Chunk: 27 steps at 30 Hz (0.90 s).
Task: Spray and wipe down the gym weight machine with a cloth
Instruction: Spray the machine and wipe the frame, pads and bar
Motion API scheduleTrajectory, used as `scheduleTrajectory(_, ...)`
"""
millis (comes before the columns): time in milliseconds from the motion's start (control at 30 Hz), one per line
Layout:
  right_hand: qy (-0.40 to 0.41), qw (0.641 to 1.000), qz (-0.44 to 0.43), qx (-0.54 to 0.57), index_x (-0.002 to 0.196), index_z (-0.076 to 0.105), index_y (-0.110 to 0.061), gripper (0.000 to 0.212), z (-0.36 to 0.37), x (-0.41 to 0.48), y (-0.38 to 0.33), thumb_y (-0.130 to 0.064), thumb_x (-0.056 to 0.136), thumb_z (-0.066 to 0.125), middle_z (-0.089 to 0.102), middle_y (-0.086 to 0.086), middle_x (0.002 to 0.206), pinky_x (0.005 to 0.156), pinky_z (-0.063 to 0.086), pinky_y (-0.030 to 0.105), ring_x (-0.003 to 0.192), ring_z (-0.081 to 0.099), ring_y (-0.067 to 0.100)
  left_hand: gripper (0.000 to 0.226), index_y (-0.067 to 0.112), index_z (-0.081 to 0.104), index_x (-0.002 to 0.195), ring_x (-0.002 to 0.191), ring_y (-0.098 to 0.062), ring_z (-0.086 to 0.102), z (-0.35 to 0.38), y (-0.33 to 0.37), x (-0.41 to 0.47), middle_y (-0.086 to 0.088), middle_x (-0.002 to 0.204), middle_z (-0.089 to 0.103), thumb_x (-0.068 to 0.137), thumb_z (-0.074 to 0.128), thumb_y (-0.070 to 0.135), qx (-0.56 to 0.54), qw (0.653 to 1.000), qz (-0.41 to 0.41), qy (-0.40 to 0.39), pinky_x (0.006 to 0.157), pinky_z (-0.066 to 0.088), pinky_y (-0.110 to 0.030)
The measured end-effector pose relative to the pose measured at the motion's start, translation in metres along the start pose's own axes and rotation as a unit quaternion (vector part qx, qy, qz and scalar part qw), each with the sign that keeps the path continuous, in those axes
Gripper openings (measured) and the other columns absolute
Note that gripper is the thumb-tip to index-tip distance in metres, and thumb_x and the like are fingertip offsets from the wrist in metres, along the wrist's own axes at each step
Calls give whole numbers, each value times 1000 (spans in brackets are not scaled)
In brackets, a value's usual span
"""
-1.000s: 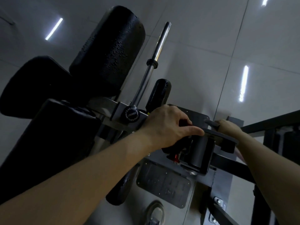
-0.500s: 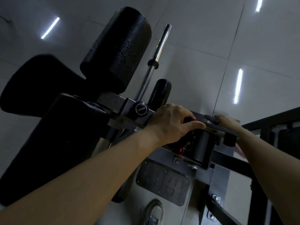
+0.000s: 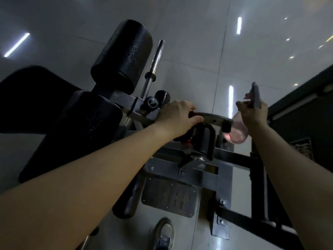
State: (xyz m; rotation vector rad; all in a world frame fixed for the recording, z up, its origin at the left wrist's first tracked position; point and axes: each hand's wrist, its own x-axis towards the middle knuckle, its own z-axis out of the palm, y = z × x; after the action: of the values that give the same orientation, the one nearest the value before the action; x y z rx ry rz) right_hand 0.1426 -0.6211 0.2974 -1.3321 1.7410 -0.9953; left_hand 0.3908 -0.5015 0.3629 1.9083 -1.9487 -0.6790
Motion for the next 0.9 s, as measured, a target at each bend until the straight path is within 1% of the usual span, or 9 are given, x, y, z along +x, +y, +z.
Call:
scheduleTrajectory(167,113,991,-64,34,131,57,-12,40,-26,-83,-48,-7,93,68,57,-3,101,82,50,24,91,58,10,38,25,68,122,101,-16,66,-13,18,-60,2,112,71,95,63,52,1,999,29,15,76,49,-29)
scheduleTrajectory(233,116,985,-120,46,144,45,-26,62,-36,-137,-62,0,92,66,58,0,112,88,47,16,99,55,7,45,26,66,128,109,-18,65,-16,28,-92,2,121,70,94,64,54,-6,999,49,-6,84,52,-32)
scheduleTrajectory(300,98,983,-150,39,147,42,-24,65,-43,-188,-68,2,92,66,60,-1,112,87,43,7,99,55,-5,58,24,59,138,115,-21,64,-12,37,-122,-2,130,67,91,67,56,-13,997,63,-37,92,55,-39)
scheduleTrajectory(333,89,985,-145,35,144,50,-18,56,-49,-216,-66,-2,92,67,61,-7,105,85,45,6,92,56,-10,66,24,54,143,117,-22,63,-7,44,-140,-3,133,65,88,69,58,-14,996,73,-58,94,54,-39)
scheduleTrajectory(400,51,993,-90,57,128,60,-28,39,-54,-264,-57,-17,93,71,64,-6,104,91,53,20,95,62,-7,80,26,46,148,117,-20,62,9,54,-167,-1,135,64,82,73,62,-16,992,81,-95,93,52,-33)
scheduleTrajectory(500,-24,993,-33,110,132,59,-14,46,-61,-327,-35,-34,92,72,68,7,119,95,57,38,111,67,18,90,30,44,145,105,-17,66,44,66,-204,3,123,68,72,75,71,24,984,102,-142,85,49,-27)
scheduleTrajectory(600,2,991,-3,130,118,64,-10,30,-75,-379,-8,-24,93,73,72,2,105,87,57,27,99,70,10,81,30,54,131,88,-12,68,86,76,-241,7,101,72,68,73,77,42,979,112,-168,79,55,-28)
scheduleTrajectory(733,-50,990,63,115,115,61,-19,33,-108,-435,49,-31,89,77,71,2,104,89,60,42,98,70,16,55,33,58,100,78,-9,63,140,84,-284,15,80,62,69,74,76,52,964,92,-244,72,47,-26)
scheduleTrajectory(900,-73,993,92,-25,111,64,-22,36,-163,-492,125,-50,89,70,69,-2,96,75,58,34,88,66,13,69,34,63,121,95,-11,65,218,88,-327,12,102,69,67,76,75,73,944,111,-301,90,52,-32)
